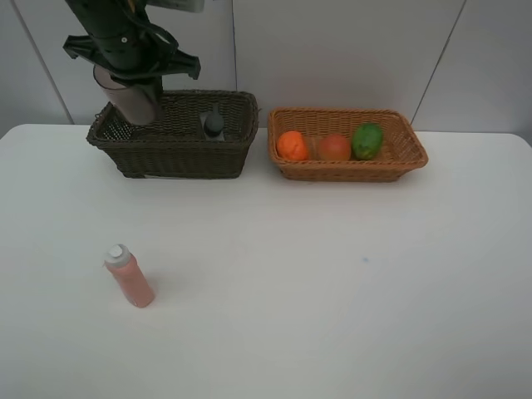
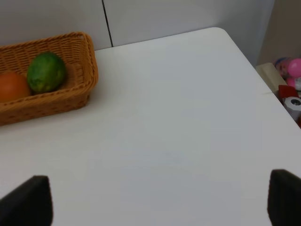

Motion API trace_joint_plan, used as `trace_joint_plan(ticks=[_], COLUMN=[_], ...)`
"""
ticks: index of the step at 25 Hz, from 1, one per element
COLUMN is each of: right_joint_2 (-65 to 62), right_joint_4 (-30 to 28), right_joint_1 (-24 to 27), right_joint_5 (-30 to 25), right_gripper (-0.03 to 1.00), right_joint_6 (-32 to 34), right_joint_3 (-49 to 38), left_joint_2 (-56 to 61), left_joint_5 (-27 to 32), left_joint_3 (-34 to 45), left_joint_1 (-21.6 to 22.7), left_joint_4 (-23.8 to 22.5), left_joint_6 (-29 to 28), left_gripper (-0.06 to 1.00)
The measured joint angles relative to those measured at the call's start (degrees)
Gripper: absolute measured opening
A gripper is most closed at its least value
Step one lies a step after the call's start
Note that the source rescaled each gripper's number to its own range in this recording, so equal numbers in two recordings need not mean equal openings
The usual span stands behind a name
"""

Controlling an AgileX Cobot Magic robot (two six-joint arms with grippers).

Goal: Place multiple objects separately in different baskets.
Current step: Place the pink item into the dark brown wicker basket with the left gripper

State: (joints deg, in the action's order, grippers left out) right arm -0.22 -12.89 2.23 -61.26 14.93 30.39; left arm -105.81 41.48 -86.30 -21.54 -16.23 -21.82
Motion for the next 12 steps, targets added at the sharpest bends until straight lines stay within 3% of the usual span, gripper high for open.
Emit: trace_joint_plan(ticks=[5, 12], right_joint_2=[0.00, 0.00], right_joint_4=[0.00, 0.05], right_joint_1=[0.00, 0.00], right_joint_5=[0.00, 0.00], right_gripper=[1.00, 1.00], right_joint_6=[0.00, 0.00], right_joint_3=[0.00, 0.00], left_joint_2=[-2.56, -9.68], left_joint_5=[-9.44, -13.95], left_joint_3=[-0.12, -0.12], left_joint_1=[4.64, 5.34], left_joint_4=[-1.99, -4.21], left_joint_6=[-0.97, -1.08], left_gripper=[0.00, 0.00])
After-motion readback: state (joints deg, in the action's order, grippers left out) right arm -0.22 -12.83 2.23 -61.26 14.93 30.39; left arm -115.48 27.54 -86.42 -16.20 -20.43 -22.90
